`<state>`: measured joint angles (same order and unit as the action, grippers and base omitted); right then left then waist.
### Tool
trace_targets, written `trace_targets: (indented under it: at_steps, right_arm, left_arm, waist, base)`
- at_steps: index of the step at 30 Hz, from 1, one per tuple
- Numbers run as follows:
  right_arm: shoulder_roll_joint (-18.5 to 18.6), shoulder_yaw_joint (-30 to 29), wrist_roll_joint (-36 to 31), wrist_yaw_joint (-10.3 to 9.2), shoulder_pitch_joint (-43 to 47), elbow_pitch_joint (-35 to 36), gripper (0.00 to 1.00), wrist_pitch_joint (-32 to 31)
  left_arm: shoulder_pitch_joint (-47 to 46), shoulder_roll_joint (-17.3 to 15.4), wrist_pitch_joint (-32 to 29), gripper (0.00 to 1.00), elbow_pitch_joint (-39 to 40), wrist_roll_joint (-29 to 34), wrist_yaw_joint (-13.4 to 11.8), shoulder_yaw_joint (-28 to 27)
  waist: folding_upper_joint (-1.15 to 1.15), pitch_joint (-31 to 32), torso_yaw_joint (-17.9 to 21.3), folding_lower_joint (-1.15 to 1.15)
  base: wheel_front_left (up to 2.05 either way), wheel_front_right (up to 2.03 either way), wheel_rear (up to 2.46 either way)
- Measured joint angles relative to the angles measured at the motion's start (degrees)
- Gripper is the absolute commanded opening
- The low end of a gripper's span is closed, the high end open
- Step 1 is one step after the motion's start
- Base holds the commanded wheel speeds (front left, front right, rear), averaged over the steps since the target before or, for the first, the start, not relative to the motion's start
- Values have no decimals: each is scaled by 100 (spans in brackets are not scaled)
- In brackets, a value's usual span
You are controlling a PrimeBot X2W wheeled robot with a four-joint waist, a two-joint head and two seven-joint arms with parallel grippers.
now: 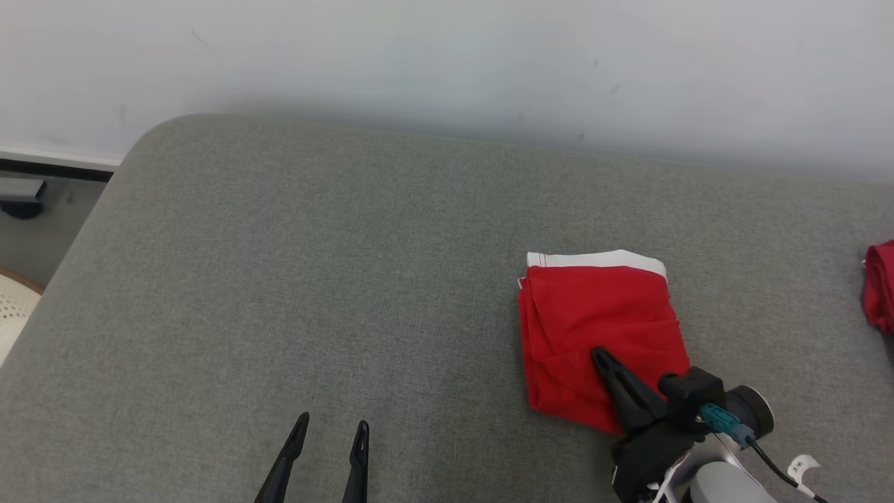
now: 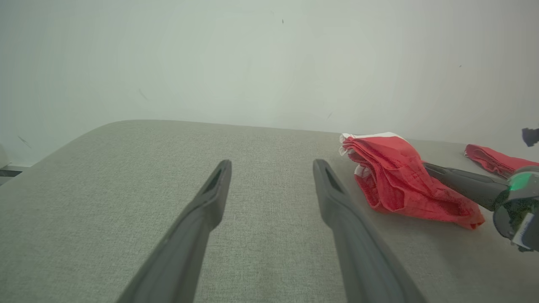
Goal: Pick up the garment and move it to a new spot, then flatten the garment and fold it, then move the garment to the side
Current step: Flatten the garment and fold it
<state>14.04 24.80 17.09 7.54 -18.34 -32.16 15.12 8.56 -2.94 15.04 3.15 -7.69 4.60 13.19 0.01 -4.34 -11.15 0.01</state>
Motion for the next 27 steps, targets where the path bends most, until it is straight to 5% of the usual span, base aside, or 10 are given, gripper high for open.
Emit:
trace_targets:
  at_steps: [9, 18, 19, 20, 21, 27]
  right_arm:
    - [-70, 899, 114, 0, -372, -307, 0, 1]
    - [-191, 1611, 441, 0, 356, 71, 0, 1]
    - [-194, 1589, 465, 0, 433, 186, 30, 1]
    - [-197, 1514, 469, 0, 511, 310, 49, 1]
    - [-196, 1389, 467, 0, 584, 421, 100, 0]
    - [-246, 486, 234, 0, 967, 968, 100, 1]
  left_arm:
    - [-172, 0, 0, 100, -113, -97, 27, 63]
    - [-27, 0, 0, 100, -174, -96, 37, -11]
    - [-10, 0, 0, 100, -174, -94, 36, -15]
    - [9, 2, 0, 100, -166, -96, 26, -22]
    - [45, 2, 0, 100, -154, -99, 15, -43]
    - [178, 1, -1, 100, -122, -232, -105, -177]
  waist:
    - [0, -203, -237, 0]
    - [0, 129, -187, -1]
    - [-1, 171, -165, -1]
    - [-1, 213, -137, -1]
    - [-1, 255, -103, -1]
    - [-1, 445, 238, -1]
  base:
    - [0, 0, 0]
    - [0, 0, 0]
    - [0, 0, 0]
    - [0, 0, 0]
    - [0, 0, 0]
    - [0, 0, 0]
